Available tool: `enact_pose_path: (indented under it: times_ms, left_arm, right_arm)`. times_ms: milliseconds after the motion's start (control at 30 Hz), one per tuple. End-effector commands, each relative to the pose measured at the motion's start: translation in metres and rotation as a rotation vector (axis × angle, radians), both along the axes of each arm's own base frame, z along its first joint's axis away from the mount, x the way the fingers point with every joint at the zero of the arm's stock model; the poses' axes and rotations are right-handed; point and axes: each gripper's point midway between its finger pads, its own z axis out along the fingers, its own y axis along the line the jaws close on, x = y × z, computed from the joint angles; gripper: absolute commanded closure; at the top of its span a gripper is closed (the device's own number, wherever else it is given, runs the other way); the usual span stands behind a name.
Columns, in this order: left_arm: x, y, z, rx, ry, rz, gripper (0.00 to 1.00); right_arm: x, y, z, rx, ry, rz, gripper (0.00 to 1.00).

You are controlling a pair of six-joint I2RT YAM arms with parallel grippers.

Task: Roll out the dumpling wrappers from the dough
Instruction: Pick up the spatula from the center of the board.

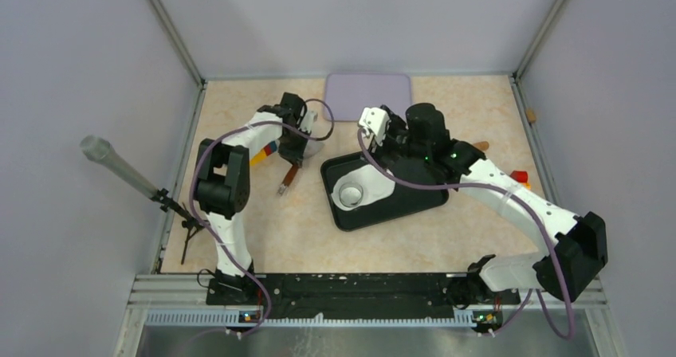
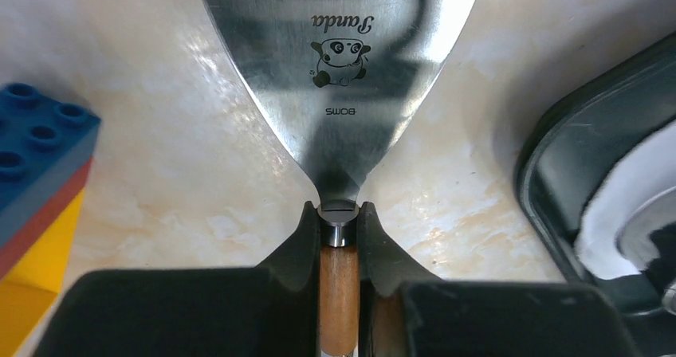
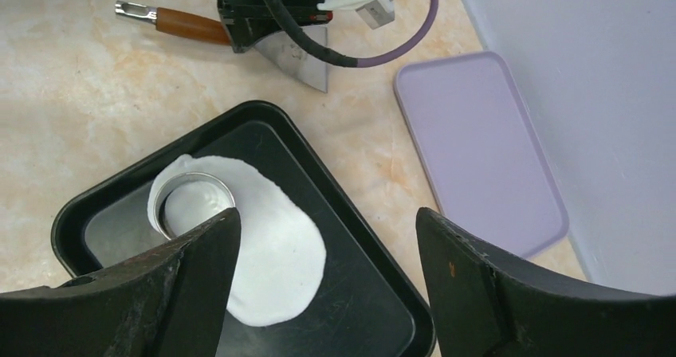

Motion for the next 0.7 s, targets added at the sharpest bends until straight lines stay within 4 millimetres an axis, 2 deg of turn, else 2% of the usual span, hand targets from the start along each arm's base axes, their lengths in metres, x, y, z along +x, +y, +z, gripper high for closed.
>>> enact_pose_path:
  times_ms: [0,100,167,333,433,533,600,667]
  left_arm:
    - [0.046,-0.006,0.091,-0.124,-0.243,0.039,1.0]
    - [0.066,-0.006,0.153,-0.255,-0.396,0.07,1.0]
    - [0.073,-0.006,0.185,-0.331,-0.469,0.103,1.0]
    - [0.073,-0.017,0.242,-0.608,-0.56,0.136,1.0]
    - [0.067,-0.021,0.269,-0.799,-0.579,0.181,1.0]
    - [0.063,-0.02,0.282,-0.925,-0.593,0.281,1.0]
    - [0.06,-0.019,0.28,-0.978,-0.572,0.379,1.0]
    - [0.059,-0.015,0.265,-0.991,-0.53,0.48,1.0]
  right_arm:
    - [-0.001,0.005,0.05,0.166,-0.023,0.045,0.2]
    - [-0.009,0.012,0.065,0.251,0.036,0.112,0.17]
    - [-0.011,0.018,0.07,0.294,0.077,0.139,0.17]
    - [-0.009,0.043,0.063,0.396,0.204,0.194,0.17]
    - [0.004,0.058,0.057,0.458,0.26,0.188,0.17]
    - [0.022,0.073,0.046,0.486,0.334,0.158,0.17]
    - [0.029,0.083,0.049,0.518,0.402,0.149,0.16]
    - [0.033,0.09,0.049,0.542,0.461,0.138,0.14]
